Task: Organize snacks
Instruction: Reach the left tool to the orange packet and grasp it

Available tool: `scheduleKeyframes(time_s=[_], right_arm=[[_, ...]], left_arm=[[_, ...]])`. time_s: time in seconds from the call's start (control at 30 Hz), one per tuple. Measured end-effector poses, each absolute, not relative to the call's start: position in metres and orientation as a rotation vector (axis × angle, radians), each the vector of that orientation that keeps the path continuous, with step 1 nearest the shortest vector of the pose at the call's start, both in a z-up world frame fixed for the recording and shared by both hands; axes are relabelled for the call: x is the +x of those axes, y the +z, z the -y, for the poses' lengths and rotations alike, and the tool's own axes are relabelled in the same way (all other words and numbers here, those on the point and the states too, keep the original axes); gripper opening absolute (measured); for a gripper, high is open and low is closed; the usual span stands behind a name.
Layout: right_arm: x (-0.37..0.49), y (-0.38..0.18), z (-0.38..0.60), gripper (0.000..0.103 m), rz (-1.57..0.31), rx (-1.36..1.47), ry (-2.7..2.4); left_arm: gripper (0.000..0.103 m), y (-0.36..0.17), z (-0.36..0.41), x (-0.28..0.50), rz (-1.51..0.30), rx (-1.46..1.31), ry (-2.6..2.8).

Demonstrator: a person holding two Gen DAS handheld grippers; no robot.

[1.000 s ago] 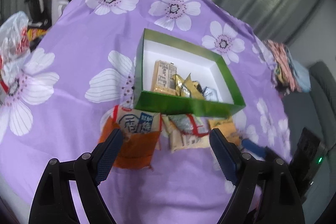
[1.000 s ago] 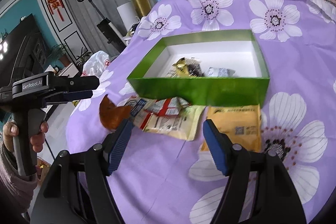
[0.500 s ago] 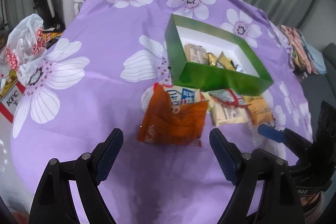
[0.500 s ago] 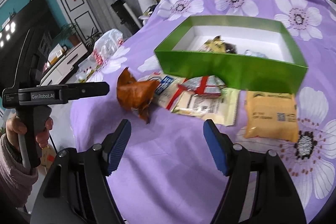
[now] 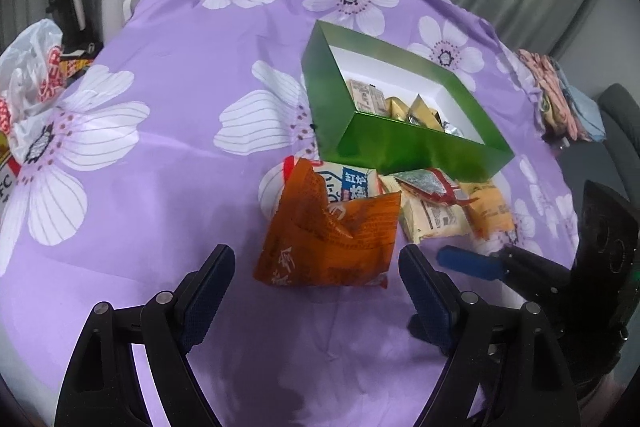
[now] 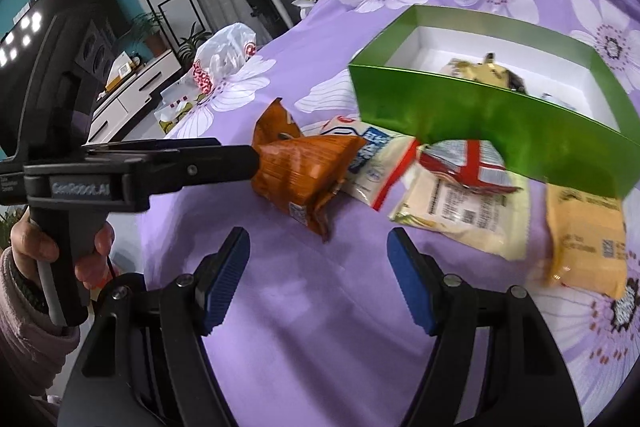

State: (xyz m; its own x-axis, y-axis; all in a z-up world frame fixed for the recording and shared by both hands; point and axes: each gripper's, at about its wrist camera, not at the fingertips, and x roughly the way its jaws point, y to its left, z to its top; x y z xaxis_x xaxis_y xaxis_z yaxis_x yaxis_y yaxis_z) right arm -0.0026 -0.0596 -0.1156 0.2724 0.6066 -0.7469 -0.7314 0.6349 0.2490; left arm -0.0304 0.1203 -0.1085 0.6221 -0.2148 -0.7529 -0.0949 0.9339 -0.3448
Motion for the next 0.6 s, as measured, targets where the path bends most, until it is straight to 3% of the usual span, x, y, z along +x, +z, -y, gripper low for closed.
scheduleKeyframes(time_s=[0.47, 0.6], right_arm=[[0.01, -0.126, 0.026, 0.071, -0.943, -0.165, 0.934], [0.012, -0.128, 0.02, 0.068, -0.945, -0.166, 0.945]], left_arm=[[0.084, -0.121, -0.122, -0.012, -0.903, -0.386, -0.153], [0.078, -0.122, -0.122, -0.008, -0.908, -0.385, -0.169]])
